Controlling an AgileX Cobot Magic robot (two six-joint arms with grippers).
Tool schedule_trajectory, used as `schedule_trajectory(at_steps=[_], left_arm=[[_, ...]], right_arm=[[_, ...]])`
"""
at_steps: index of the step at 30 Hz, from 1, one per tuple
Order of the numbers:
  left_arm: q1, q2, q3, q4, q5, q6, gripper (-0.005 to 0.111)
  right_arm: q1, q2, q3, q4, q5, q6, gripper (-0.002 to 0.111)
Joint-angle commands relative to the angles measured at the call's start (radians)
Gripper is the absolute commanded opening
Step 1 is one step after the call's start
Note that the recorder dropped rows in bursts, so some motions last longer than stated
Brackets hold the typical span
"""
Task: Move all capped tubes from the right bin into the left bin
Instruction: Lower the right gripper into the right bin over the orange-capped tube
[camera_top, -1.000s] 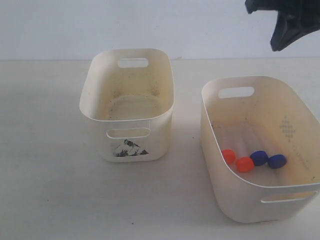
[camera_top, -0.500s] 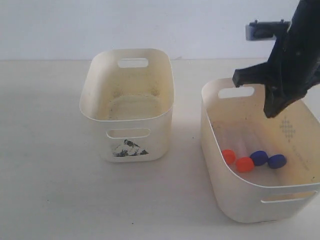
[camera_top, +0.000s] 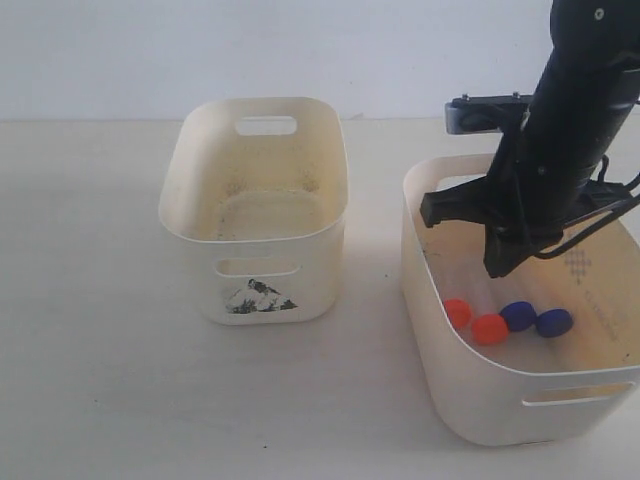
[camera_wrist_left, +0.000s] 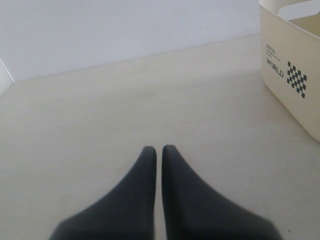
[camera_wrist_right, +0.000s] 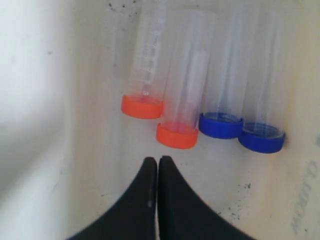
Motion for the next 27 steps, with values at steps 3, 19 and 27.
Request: schedule_trajectory(at_steps=[3,19,27], left_arm=[[-0.001,0.0,-0.004,-0.003,-0.004,-0.01,0.004],[-0.001,0.0,-0.004,-0.003,-0.004,-0.01,0.004],[-0.001,0.0,-0.004,-0.003,-0.004,-0.01,0.004]], right_arm=[[-0.003,-0.004,0.007,-0.062,0.008,0.006,0.0],[-0.005,0.048,0.009,-0.092,-0.016,0.004,0.0],[-0.005,0.066,0.009,-0.092,-0.031,0.004,0.0]])
